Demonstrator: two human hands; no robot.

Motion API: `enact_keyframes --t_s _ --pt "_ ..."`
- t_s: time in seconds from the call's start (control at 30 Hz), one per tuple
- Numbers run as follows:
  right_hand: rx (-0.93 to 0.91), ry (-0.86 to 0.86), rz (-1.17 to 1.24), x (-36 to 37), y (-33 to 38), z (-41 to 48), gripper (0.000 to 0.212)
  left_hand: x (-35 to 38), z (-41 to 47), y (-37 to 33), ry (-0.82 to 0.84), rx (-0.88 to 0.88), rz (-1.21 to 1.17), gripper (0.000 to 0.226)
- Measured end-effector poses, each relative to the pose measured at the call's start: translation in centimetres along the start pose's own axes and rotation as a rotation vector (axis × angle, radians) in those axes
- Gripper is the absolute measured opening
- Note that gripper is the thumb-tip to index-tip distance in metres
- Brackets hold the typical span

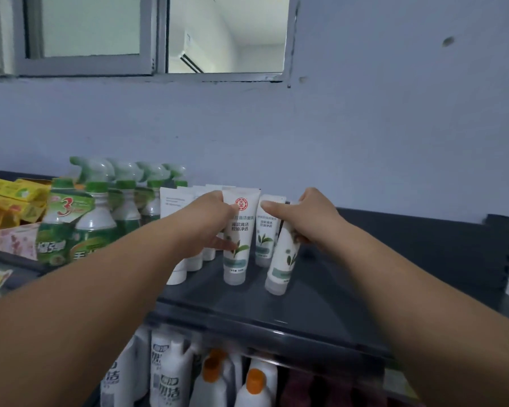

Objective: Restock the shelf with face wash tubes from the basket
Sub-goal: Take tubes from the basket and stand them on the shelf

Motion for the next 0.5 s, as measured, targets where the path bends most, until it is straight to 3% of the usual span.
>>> enact_keyframes --t_s 0.2,0.43,0.5 --pt "0.024 0.071 -0.164 0.8 -1.7 2.2 0.064 2.3 3.5 1.5 -0.001 -0.046 -0.014 0.021" --pt "0.135 0.187 0.012 0.5 -3.4 3.4 0.09 4.3 6.3 3.0 0.007 -0.079 -0.035 0.023" --pt "0.16 0.169 0.123 0.6 -4.6 3.9 0.082 4.6 6.8 3.3 0.012 -0.075 -0.076 0.023"
Point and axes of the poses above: each hand's wrist, its own z-axis towards the middle knuckle, its own x-axis out of the palm, y = z × x, the point moved 4 cm from there along z, towards the middle knuckle, and after that the axes turned 9 degrees about -y, right-handed, at the moved point
